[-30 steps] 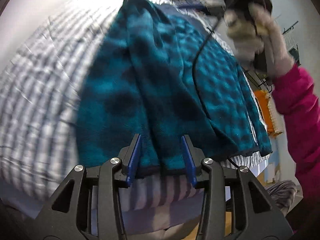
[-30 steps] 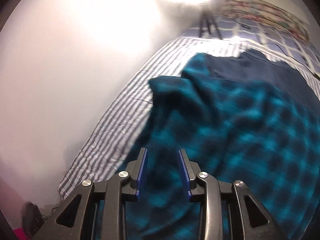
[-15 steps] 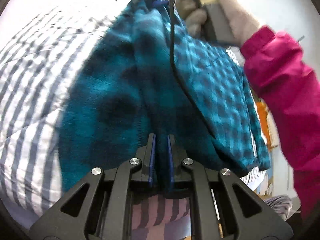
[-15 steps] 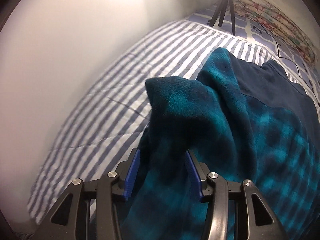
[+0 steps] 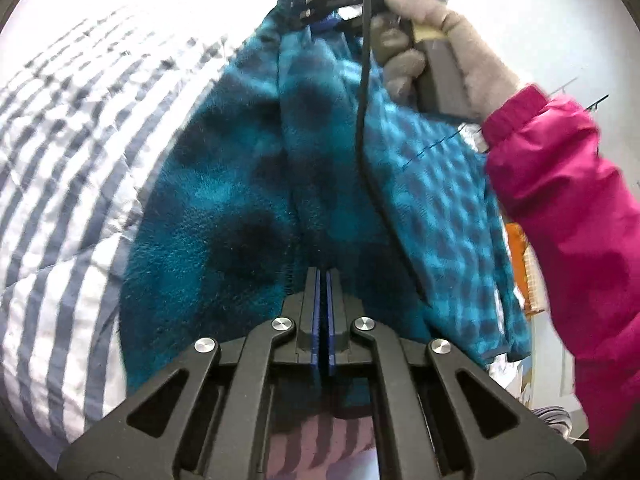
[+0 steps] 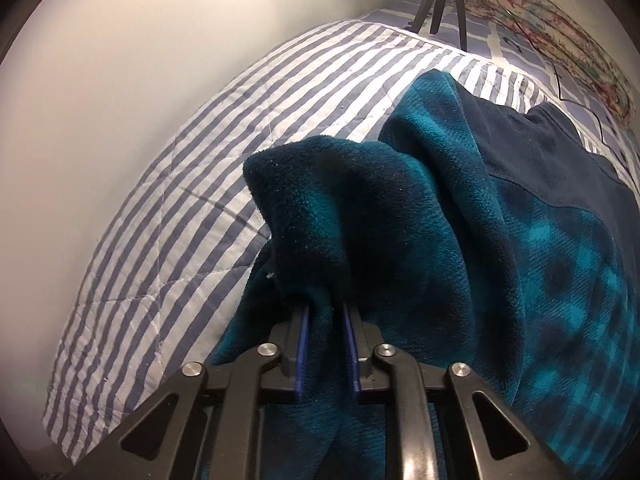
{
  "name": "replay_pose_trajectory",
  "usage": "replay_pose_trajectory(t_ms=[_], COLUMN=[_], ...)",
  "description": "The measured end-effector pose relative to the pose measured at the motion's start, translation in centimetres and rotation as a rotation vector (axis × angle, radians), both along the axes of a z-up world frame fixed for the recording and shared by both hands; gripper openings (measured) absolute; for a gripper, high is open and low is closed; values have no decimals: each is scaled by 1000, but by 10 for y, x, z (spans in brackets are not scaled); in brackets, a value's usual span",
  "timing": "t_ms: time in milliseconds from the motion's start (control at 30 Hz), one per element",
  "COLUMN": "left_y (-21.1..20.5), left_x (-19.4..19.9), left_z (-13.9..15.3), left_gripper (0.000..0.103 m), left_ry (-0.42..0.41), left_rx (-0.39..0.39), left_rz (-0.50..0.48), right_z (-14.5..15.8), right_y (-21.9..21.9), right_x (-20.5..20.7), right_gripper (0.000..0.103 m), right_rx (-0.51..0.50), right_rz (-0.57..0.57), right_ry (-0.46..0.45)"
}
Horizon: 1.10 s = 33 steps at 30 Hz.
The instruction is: Fold large clothes
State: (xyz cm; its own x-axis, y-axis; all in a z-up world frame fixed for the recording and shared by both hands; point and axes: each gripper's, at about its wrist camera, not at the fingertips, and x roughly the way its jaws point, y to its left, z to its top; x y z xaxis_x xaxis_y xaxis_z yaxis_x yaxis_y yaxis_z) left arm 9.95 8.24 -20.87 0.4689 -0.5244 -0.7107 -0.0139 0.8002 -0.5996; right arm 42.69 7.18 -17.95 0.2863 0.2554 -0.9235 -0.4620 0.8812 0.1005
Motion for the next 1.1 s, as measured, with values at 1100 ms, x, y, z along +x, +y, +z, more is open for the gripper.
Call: replay_pose_trajectory(t_ms=[1100], left_y=[85], left_x=[-52], left_z=[25], left_gripper=[40], left_ry=[11], left_rx=[52], left_rz=[155], right_z=[79], right_y=[-105], right_x=[-102], right_gripper=[30], right_rx=[384], right_rz=[66], right_ry=[-1])
